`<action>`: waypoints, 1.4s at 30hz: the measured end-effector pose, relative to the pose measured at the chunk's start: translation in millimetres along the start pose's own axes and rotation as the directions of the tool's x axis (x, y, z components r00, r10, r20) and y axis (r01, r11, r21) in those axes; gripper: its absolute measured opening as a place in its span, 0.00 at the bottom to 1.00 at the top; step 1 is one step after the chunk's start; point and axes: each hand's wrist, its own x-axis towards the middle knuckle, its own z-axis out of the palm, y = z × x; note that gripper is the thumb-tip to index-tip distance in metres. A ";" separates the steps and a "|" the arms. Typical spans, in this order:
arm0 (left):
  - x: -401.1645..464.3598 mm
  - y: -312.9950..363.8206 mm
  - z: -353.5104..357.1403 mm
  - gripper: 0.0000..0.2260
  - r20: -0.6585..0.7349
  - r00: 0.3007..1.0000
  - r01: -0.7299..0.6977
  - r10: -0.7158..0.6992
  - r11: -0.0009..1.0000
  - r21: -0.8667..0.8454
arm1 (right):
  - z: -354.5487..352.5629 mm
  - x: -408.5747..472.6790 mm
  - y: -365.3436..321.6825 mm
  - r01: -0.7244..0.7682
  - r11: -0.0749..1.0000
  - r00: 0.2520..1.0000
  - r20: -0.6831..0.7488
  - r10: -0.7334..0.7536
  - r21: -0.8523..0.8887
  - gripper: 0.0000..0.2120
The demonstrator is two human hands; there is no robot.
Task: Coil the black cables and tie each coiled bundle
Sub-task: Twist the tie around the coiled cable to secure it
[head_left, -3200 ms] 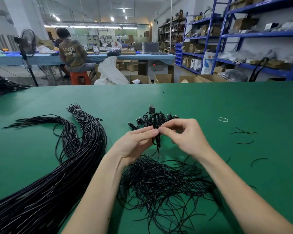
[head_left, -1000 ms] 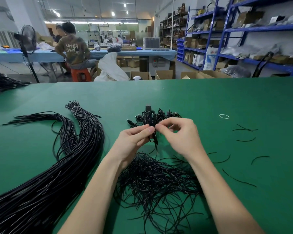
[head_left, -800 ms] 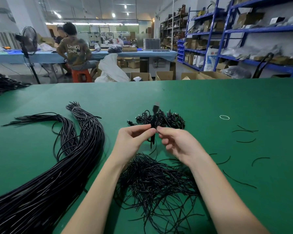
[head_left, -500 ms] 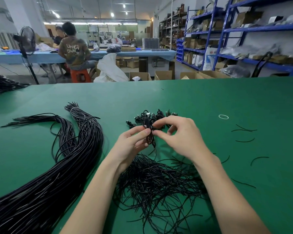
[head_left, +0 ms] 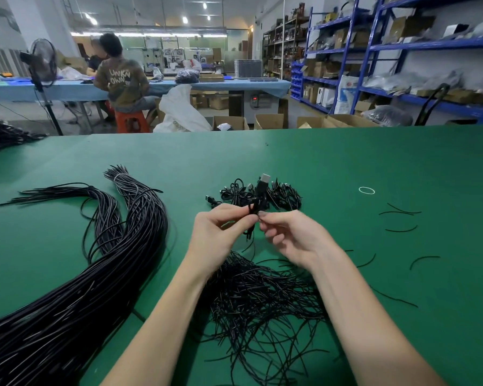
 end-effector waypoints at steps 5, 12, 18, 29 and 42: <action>5.7 4.9 -10.2 0.23 0.052 0.957 0.284 -0.285 0.891 -0.354 | 10.7 -5.4 -6.0 0.367 0.754 0.903 0.012 -0.430 -0.545 0.02; 2.0 14.2 -15.3 0.13 0.287 0.837 0.546 -0.466 0.663 -0.512 | -4.1 -18.4 -17.7 0.572 0.325 0.752 0.325 -0.573 -0.753 0.09; -0.5 15.7 -9.3 0.20 0.398 0.797 0.602 -0.455 0.544 -0.584 | -4.1 -16.8 -15.6 0.639 0.260 0.658 0.340 -0.671 -0.724 0.03; 6.9 16.8 -15.8 0.15 0.351 0.870 0.473 -0.347 0.786 -0.397 | 0.3 -9.9 -6.8 0.217 0.935 0.972 0.153 -0.180 -0.280 0.02; 5.9 17.2 -13.4 0.14 0.342 0.800 0.596 -0.493 0.587 -0.547 | -8.8 -9.8 -9.0 0.666 0.255 0.615 0.323 -0.720 -0.701 0.08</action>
